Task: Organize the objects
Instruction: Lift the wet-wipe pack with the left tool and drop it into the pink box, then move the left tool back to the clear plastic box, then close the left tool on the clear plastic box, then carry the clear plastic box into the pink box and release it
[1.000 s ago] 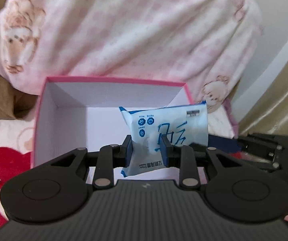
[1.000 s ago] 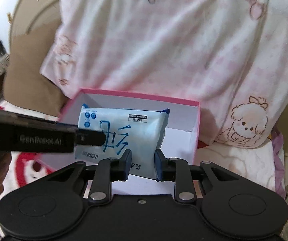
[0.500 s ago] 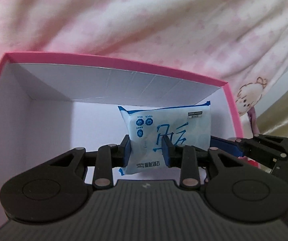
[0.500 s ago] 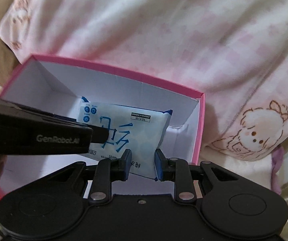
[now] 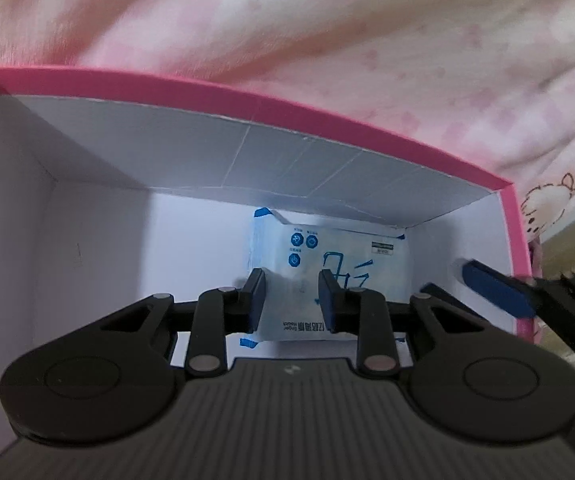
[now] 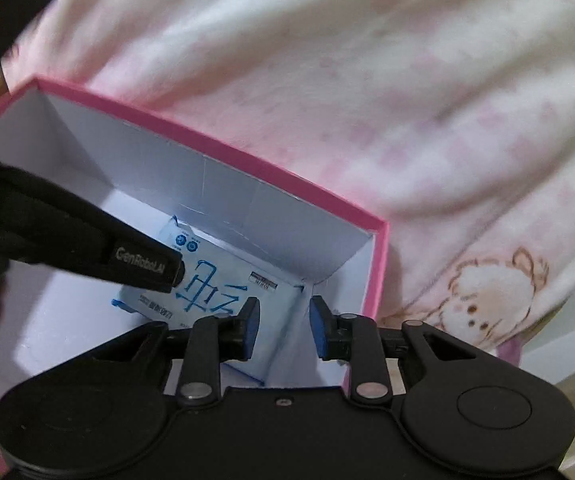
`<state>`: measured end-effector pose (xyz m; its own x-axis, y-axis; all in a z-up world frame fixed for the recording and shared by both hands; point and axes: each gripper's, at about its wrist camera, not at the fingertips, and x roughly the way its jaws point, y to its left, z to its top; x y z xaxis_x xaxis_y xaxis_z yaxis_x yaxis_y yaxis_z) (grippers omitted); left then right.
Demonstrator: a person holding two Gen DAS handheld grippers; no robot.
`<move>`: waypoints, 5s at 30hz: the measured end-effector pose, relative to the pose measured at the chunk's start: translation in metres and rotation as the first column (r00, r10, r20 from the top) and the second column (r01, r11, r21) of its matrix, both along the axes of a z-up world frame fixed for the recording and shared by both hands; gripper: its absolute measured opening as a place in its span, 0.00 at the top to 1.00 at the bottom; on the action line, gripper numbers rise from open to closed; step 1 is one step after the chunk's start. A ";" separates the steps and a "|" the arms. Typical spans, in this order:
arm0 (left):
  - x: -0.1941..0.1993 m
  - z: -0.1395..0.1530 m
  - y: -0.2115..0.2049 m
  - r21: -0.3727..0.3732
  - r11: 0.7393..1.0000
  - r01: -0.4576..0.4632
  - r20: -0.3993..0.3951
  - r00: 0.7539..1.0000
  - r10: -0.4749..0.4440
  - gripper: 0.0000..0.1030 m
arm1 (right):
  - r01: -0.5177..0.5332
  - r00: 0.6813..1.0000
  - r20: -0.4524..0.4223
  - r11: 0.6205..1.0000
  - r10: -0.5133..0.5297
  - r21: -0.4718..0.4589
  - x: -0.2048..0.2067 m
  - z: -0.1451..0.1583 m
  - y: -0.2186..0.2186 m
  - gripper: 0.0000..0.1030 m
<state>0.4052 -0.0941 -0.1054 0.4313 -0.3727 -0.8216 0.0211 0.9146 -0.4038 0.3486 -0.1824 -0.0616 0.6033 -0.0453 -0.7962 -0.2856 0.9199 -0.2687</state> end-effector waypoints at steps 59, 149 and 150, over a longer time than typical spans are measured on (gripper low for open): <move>-0.309 0.047 -0.009 0.132 0.933 0.335 0.070 0.936 -0.346 0.26 | -0.136 0.988 -0.006 0.896 0.153 0.422 -0.294 0.008 -0.089 0.14; -0.101 0.054 0.022 -0.023 0.991 0.130 0.102 0.987 -0.127 0.62 | 0.164 0.973 -0.213 0.910 -0.086 0.381 -0.057 0.022 -0.029 0.46; -0.098 0.049 0.020 -0.025 0.991 0.134 0.093 0.987 -0.132 0.62 | 0.169 0.971 -0.219 0.914 -0.091 0.369 -0.054 0.018 -0.029 0.46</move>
